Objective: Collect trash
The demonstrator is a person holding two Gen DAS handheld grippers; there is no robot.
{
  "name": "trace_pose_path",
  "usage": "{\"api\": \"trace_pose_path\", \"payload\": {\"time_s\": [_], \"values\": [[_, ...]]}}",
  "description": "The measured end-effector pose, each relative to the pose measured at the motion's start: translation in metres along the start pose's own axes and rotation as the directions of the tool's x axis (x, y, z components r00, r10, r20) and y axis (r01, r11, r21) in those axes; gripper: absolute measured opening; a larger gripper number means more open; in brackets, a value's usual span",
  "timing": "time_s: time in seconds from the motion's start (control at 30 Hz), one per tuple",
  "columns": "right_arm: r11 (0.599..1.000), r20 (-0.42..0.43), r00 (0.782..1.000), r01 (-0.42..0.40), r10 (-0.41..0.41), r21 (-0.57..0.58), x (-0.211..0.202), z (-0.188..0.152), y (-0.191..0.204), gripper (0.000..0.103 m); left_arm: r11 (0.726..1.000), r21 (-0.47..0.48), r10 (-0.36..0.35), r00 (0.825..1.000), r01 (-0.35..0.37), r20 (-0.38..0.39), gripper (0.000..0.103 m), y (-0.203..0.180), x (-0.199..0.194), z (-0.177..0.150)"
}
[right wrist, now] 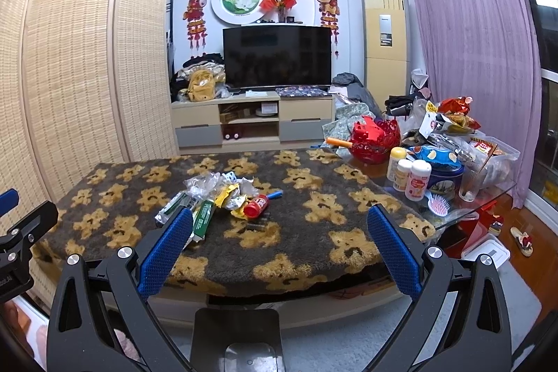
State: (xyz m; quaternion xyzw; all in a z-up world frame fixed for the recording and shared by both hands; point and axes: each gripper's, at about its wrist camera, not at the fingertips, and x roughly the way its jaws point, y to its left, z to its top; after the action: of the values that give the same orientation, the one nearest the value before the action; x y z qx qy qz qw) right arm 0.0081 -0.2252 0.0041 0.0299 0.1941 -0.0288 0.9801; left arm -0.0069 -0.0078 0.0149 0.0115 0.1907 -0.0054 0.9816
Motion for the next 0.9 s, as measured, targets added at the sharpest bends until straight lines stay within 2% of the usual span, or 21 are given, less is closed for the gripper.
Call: {"api": "trace_pose_path", "payload": {"time_s": [0.9], "values": [[1.0,-0.003,1.0,-0.007,0.007,-0.003,0.0026,-0.0008,0.0036,0.1,1.0,0.002,0.005,1.0,-0.005,0.007,0.095,0.0071,0.0011,0.0018]]}}
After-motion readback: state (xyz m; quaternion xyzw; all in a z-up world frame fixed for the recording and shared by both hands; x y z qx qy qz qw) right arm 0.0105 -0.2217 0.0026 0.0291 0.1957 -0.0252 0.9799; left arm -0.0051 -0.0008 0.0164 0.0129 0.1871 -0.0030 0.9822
